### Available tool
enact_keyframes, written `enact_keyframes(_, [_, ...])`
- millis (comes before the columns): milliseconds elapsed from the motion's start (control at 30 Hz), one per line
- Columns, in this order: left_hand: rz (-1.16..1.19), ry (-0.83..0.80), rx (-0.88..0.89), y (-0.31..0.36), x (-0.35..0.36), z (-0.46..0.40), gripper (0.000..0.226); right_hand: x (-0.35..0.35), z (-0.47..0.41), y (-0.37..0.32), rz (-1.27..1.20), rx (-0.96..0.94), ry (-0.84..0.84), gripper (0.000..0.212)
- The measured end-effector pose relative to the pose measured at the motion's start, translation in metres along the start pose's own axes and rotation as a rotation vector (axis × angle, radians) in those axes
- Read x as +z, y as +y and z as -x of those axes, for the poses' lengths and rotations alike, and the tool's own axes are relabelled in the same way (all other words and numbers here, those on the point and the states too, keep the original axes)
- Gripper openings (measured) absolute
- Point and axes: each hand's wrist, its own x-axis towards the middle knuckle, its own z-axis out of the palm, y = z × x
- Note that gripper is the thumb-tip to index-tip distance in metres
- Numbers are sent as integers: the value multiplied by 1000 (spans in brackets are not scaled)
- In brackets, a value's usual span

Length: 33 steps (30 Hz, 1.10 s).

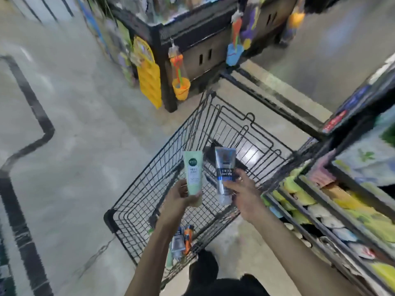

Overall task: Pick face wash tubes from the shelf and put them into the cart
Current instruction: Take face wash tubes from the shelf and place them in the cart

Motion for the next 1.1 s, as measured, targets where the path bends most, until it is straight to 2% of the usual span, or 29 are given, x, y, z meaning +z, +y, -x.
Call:
enact_keyframes(167, [-84,-164,115,37,64,29,59,-64,64,-18,-39,-192,81,56])
enact_keyframes(300, [-146,-282,207,51,122,64,54,-109,127,-27,-63,-284,168,53])
enact_keyframes(400, [-172,-388,235,51,162,90,54,-141,172,-23,-101,-341,266,76])
enact_keyframes(567, [-204,-529,264,34,219,136,56,-189,245,-1,-167,-460,387,55])
enact_keyframes(800, [-265,-683,283,20,287,191,57,-234,331,25,-207,-545,509,54])
enact_keyframes(1100, [-294,-814,352,33,342,228,61,-271,368,18,-196,-611,668,54])
